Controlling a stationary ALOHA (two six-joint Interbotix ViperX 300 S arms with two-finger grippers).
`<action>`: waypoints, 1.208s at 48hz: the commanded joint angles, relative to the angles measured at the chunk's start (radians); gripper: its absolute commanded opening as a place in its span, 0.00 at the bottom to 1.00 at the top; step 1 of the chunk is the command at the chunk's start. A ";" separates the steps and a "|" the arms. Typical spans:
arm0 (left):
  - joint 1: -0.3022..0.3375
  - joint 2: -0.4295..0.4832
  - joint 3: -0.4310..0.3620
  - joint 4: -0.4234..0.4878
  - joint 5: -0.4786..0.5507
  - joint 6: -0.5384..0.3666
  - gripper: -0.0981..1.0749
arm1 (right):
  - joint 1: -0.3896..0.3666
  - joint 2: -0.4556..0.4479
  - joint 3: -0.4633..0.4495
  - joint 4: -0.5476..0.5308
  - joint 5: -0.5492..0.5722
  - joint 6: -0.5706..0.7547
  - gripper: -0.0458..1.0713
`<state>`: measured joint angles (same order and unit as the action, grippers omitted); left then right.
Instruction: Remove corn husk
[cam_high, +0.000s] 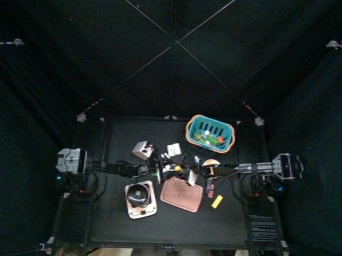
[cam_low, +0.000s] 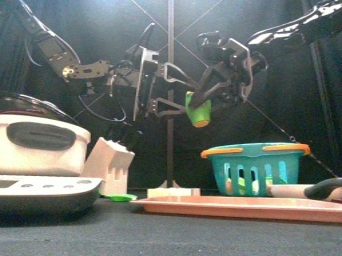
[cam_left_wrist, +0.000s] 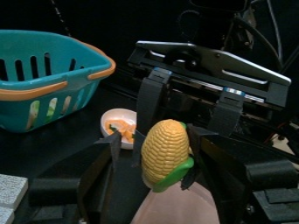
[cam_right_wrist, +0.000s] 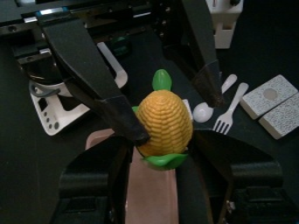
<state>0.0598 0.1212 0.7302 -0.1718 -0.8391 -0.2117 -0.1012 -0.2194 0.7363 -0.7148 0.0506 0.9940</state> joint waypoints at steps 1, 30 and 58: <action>0.002 -0.006 -0.021 -0.005 -0.005 0.002 0.84 | -0.003 -0.012 -0.031 -0.002 -0.005 -0.002 0.59; 0.006 -0.005 -0.021 -0.015 0.000 0.002 0.53 | -0.009 -0.012 -0.035 -0.029 -0.005 -0.002 0.59; 0.008 -0.015 -0.003 -0.048 0.000 0.003 0.43 | -0.008 -0.017 -0.031 -0.035 -0.008 -0.002 0.79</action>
<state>0.0614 0.1197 0.7317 -0.2163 -0.8376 -0.2117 -0.1104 -0.2178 0.7332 -0.7501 0.0522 0.9940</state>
